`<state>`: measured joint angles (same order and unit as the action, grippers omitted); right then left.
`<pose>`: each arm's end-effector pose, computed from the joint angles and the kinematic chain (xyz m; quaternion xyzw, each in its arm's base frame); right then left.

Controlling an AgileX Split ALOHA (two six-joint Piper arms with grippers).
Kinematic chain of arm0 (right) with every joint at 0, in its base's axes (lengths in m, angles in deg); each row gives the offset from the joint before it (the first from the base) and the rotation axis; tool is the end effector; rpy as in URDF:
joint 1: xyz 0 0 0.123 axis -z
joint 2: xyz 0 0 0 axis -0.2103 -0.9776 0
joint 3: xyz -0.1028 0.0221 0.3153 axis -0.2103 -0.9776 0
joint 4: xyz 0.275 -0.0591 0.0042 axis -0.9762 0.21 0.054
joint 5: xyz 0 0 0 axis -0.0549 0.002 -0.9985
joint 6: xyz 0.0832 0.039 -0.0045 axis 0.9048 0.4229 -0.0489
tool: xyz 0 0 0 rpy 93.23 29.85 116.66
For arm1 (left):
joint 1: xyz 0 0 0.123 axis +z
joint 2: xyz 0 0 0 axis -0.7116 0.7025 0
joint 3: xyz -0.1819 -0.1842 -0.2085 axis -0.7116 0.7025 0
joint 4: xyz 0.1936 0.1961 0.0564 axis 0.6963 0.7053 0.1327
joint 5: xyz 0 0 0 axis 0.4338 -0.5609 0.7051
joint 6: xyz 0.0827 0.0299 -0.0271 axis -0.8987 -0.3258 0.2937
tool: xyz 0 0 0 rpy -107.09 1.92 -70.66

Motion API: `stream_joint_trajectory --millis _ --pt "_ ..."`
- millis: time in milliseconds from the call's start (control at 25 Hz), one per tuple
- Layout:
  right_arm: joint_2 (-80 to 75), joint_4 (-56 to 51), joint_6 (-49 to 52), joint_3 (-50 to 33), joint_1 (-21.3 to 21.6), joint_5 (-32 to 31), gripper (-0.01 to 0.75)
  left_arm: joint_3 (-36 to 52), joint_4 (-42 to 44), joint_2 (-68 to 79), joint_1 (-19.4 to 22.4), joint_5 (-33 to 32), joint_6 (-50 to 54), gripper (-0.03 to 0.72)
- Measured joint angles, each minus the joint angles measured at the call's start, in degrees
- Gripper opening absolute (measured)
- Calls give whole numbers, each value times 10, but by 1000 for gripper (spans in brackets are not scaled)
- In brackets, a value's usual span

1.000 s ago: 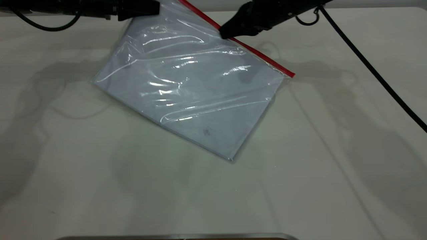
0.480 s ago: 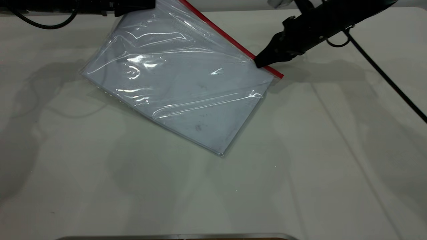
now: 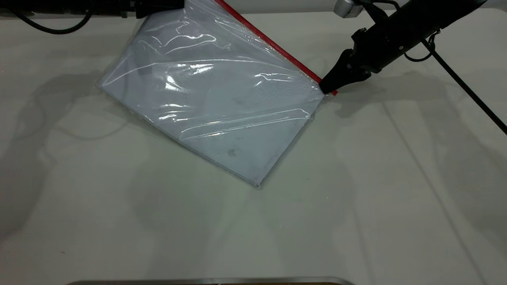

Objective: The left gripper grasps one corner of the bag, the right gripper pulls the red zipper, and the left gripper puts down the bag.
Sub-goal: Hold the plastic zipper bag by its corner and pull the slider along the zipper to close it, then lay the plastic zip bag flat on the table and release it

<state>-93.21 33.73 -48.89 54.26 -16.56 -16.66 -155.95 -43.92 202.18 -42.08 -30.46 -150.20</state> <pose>0.5480 0.1040 -0.0306 -0.3764 0.8514 0.3138 0.1871 0.5825 -0.0505 0.0340 0.3461 0.7163 -0.4047 0.4510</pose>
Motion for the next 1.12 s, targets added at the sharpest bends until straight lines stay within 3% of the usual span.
stream_joint_trajectory --millis 720,840,1040,1120 --pt "6 37 49 1 2 -46 57 1 13 0 -1 -6 4 51" --pt "16 53 59 0 4 -44 129 1 14 0 1 -6 18 51" --pt "74 -7 57 2 7 -53 361 1 53 0 -4 -1 70 51" --pt "110 -39 57 7 7 -80 411 1 66 4 -12 8 109 55"
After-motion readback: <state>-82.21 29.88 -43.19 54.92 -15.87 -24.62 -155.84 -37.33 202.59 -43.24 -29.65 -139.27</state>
